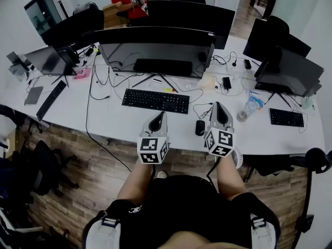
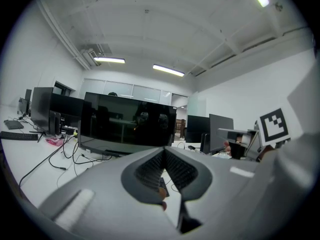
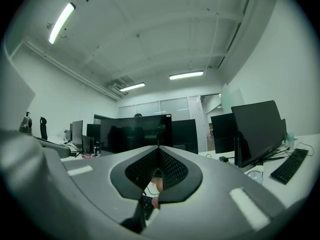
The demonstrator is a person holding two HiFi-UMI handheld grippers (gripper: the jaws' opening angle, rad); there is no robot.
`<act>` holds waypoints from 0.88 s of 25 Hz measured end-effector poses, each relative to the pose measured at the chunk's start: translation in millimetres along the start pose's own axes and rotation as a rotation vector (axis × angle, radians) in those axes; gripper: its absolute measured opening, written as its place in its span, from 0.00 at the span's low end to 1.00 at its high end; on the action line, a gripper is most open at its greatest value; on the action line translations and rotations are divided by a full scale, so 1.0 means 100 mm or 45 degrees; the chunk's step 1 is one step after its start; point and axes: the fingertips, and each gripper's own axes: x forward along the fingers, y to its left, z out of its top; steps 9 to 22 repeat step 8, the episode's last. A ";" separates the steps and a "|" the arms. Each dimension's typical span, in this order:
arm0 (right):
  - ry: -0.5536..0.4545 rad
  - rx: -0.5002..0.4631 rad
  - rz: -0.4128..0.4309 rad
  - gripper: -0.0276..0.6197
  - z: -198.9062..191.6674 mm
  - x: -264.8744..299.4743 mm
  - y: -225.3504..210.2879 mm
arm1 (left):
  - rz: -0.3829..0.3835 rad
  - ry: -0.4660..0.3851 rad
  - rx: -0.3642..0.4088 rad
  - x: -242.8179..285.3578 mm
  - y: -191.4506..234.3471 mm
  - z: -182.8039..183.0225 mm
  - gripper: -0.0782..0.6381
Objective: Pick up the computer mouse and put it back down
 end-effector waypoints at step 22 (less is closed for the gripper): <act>-0.012 -0.017 0.033 0.05 0.03 0.08 0.18 | -0.002 -0.015 -0.006 -0.01 0.12 0.02 0.18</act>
